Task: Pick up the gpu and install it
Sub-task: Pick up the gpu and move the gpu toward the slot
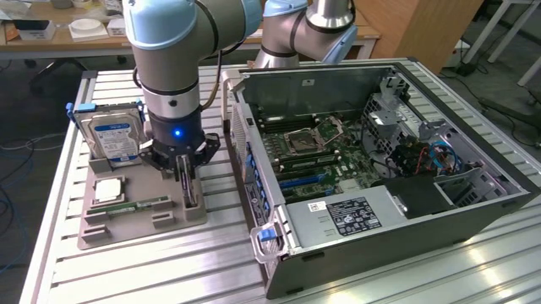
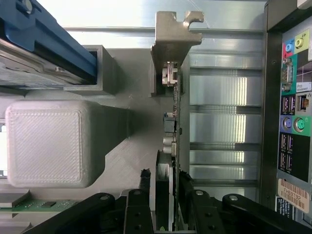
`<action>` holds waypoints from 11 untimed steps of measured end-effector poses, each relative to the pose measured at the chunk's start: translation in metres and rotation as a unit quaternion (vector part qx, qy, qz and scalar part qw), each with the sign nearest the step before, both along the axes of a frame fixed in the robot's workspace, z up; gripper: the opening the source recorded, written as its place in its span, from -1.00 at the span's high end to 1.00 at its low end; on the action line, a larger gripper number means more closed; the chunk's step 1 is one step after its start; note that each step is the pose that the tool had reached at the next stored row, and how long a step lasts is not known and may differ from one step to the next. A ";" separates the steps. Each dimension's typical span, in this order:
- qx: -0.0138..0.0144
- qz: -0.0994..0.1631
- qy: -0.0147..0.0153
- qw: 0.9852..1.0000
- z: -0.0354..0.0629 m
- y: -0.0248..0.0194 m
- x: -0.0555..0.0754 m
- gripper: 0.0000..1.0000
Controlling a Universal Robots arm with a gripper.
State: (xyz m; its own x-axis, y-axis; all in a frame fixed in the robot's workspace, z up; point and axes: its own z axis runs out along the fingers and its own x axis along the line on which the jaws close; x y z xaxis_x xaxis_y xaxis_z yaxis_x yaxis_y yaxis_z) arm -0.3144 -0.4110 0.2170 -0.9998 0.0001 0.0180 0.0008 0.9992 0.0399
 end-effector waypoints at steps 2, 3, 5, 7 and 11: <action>0.000 0.000 0.000 1.000 0.0000 0.0000 0.000 0.28; 0.000 0.000 0.000 1.000 -0.0001 0.0000 0.000 0.28; 0.000 0.000 0.000 1.000 -0.0003 0.0000 0.000 0.28; 0.000 0.000 0.000 1.000 -0.0006 0.0000 0.001 0.28; -0.001 0.000 0.000 1.000 -0.0004 0.0000 0.001 0.28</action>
State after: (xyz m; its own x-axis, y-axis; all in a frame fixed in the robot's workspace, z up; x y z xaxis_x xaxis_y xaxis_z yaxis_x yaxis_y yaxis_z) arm -0.3133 -0.4110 0.2166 -0.9998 0.0001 0.0180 0.0008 0.9992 0.0389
